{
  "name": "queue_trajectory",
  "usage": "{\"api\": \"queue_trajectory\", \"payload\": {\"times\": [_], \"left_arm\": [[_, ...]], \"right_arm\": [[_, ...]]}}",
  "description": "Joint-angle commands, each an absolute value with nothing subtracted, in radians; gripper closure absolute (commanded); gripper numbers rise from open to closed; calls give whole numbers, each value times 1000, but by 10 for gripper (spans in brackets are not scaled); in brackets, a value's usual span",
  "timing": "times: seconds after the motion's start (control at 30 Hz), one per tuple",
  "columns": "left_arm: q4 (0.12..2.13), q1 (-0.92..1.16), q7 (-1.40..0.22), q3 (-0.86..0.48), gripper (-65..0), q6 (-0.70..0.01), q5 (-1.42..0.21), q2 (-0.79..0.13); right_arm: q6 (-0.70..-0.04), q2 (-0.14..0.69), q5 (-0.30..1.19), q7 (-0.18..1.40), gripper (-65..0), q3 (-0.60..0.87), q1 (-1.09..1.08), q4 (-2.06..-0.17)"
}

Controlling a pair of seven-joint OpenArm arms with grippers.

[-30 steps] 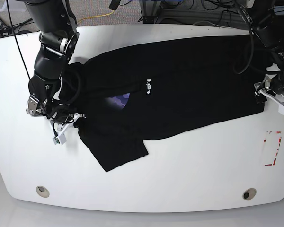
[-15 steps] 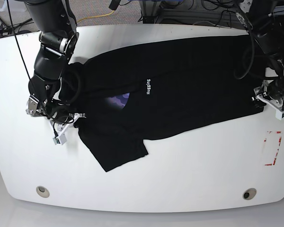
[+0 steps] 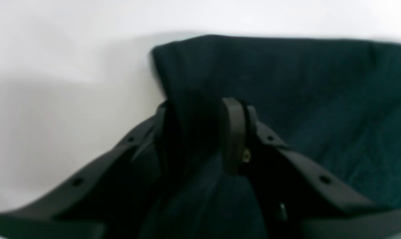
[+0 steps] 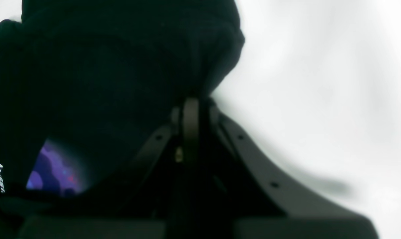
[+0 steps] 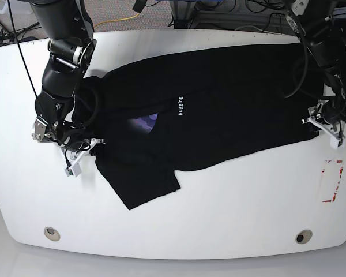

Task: Fold the T-shirt properly
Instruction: 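Lift the shirt with both grippers and lay it flat again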

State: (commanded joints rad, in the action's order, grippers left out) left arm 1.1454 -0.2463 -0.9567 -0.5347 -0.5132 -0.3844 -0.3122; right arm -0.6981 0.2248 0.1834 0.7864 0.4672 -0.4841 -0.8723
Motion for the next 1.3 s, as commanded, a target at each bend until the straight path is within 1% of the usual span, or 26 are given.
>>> {"api": "queue_trajectory", "payload": {"times": [0.07,0.13,0.2,0.4,0.43,0.53,0.57,0.6,0.7,0.73,0.87,0.97,1.03,1.13,1.2,1.3], "left_arm": [[1145,-249,-957,-532,-318,-513,-384,-308],[1145,-252,-958,-527,-308,-513,-384,-306],[1145,-252,-958,-527,-257,-513,-386,-305],[1145,-254,-960,-526,-153,-515,-384,-305],[1145,-252,-958,-526,-128,-513,-384,-305],[1145,-249,-943,-527,-21,-512,-384,-305],[1145,-248,-926,-527,0,-506,-384,-305],[1145,-246,-912,-532,0,-475,-383,-305],[1155,-245,-886,-535,0,-351,-392,-306],[1165,-245,-883,-535,0,-343,-395,-306],[1247,-232,-886,-535,0,-371,-440,-306],[1325,-217,-897,-530,0,-371,-469,-306],[1388,-223,-937,-532,0,-371,-484,-306],[1475,-228,-983,-532,0,-374,-501,-305],[1534,-239,-990,-532,0,-374,-526,-305],[1612,-255,-993,-532,0,-374,-549,-305]], "right_arm": [[-698,225,183,786,0,467,-484,-872],[-698,225,183,786,0,467,-484,-872],[-698,225,183,786,0,467,-484,-872],[-698,228,185,786,0,467,-484,-872],[-698,228,185,786,0,467,-484,-872],[-698,228,185,786,0,467,-483,-872],[-698,228,185,786,0,467,-483,-872],[-698,228,185,786,0,467,-483,-872],[-698,228,188,788,0,467,-486,-874],[-698,229,193,788,0,467,-487,-880],[-698,225,183,825,0,467,-478,-1027],[-698,220,183,869,0,467,-483,-1122],[-698,222,183,881,0,466,-495,-1158],[-698,229,183,885,0,460,-529,-1171],[-698,243,183,885,0,421,-558,-1173],[-698,288,193,885,0,328,-619,-1173]]}}
